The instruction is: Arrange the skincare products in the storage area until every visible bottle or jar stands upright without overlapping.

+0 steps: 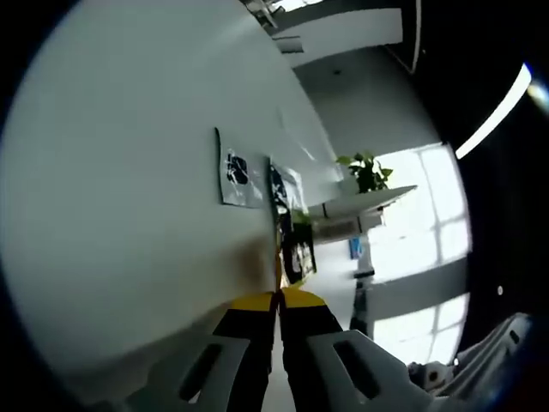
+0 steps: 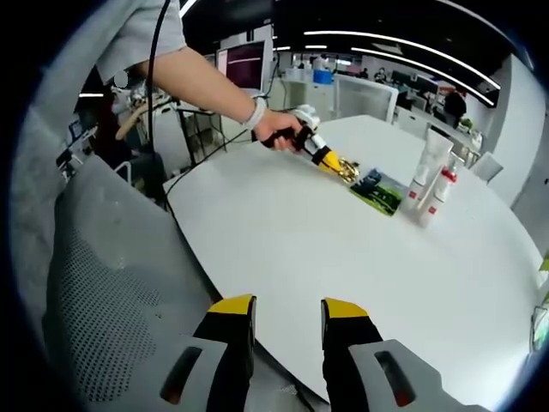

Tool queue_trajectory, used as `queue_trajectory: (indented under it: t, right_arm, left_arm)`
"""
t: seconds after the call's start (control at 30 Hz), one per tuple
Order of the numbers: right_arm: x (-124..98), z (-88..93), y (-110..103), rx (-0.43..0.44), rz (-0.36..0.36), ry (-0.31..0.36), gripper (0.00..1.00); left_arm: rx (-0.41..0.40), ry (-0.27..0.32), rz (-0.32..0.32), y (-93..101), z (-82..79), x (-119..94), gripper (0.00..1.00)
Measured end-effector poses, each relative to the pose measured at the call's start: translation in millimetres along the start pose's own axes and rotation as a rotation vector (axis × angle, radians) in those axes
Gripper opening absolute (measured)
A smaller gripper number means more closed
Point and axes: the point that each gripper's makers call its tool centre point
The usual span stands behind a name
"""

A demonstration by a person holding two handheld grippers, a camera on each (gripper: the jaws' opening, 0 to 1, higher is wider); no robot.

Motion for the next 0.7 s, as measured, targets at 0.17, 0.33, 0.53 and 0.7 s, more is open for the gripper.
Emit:
queue_trajectory:
  t: [0.17,0.33,0.53,0.7]
  right_arm:
    - [0,0.6,2,0.005,0.008,-0.002,0.25]
    - [0,1.0,0,-0.003,0.000,-0.005,0.25]
    - [0,1.0,1,0.001,0.004,-0.004,0.26]
    - [0,1.1,0,-0.005,0.002,-0.006,0.25]
  left_arm:
    - [-0.020,-0.036,-0.031,-3.3,5.0,0,0.00]
    - [-0.014,-0.063,-0.071,-10.0,6.5,0,0.01]
    - [-0.022,-0.089,-0.104,-13.3,-3.0,-2,0.02]
    - [-0.029,-0.140,-0.144,-16.2,-2.5,-3,0.02]
Point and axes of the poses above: the point that each gripper's makers call its tool centre point, and the gripper's own axes: x roughly forward along the fingers, y roughly to its right, z roughly out of its underside, and after that the axes turned 11 degrees about y, right-handed
